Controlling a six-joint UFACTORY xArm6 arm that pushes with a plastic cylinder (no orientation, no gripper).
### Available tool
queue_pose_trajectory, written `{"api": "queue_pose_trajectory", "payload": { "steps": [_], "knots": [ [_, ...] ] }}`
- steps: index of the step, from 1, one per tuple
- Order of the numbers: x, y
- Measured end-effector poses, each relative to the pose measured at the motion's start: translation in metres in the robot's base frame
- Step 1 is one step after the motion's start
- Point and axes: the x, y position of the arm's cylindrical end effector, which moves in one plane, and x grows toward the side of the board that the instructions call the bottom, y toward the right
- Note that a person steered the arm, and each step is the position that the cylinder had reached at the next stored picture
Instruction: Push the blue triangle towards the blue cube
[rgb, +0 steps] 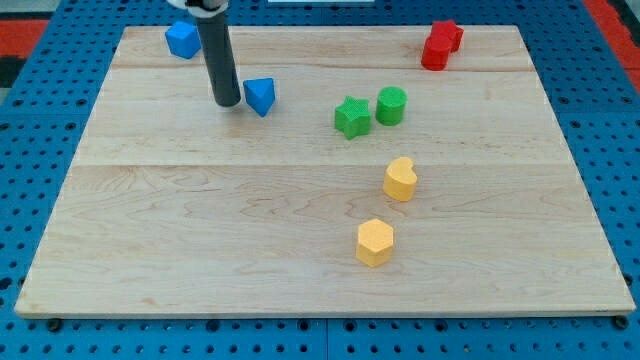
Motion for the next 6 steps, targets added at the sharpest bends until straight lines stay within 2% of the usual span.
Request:
{"api": "queue_pose_trajectory", "payload": {
  "steps": [1, 3, 4, 6],
  "knots": [
    [0.010, 0.010],
    [-0.027, 0.128],
    [-0.048, 0.109],
    [-0.016, 0.020]
  ]
}}
